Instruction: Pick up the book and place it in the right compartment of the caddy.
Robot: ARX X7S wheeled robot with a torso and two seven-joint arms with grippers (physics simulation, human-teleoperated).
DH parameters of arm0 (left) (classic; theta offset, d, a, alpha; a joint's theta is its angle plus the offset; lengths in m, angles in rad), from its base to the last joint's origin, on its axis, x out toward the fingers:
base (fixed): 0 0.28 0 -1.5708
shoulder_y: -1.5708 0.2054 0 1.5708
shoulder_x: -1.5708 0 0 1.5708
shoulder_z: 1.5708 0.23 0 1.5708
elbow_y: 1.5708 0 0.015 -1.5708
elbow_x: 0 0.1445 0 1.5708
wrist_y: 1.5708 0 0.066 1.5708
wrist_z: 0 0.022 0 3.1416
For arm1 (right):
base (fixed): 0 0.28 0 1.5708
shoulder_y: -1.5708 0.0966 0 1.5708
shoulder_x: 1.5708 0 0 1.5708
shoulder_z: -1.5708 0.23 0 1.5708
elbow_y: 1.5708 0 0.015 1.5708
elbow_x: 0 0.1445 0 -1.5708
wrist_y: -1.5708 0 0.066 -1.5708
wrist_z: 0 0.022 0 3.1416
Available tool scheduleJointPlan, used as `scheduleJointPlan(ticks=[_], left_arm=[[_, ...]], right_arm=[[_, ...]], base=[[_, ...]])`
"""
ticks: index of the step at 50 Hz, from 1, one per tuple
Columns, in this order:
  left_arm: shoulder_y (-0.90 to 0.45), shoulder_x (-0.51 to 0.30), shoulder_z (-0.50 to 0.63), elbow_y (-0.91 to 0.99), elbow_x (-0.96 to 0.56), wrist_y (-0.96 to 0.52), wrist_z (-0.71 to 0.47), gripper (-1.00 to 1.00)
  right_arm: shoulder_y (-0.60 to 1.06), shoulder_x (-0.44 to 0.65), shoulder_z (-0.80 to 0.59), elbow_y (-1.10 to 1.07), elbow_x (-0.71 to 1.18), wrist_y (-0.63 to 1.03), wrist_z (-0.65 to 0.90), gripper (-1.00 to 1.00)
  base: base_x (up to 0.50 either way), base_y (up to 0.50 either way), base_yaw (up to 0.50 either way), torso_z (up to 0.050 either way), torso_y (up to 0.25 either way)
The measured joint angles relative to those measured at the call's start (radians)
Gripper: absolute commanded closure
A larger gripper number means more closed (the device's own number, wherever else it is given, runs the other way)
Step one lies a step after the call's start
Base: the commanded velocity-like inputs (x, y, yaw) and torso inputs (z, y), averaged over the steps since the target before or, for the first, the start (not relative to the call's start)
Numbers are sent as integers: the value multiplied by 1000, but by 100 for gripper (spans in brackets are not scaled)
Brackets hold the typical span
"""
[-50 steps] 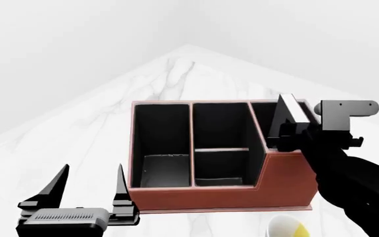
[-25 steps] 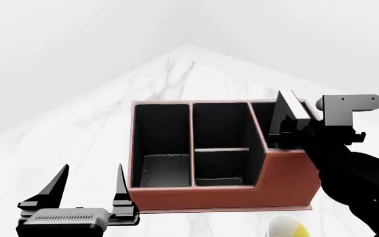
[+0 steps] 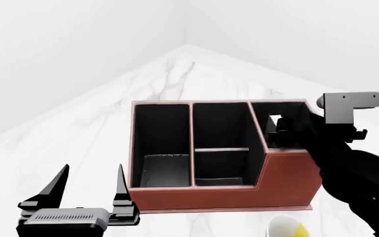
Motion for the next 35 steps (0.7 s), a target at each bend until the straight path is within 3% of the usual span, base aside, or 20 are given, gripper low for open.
scheduleJointPlan(ticks=[35], left_arm=[[-3, -5, 5, -4, -3, 3, -6, -100]], right_arm=[[-2, 2, 9, -4, -29, -8, -6, -100]], base=[[0, 0, 0, 0, 0]])
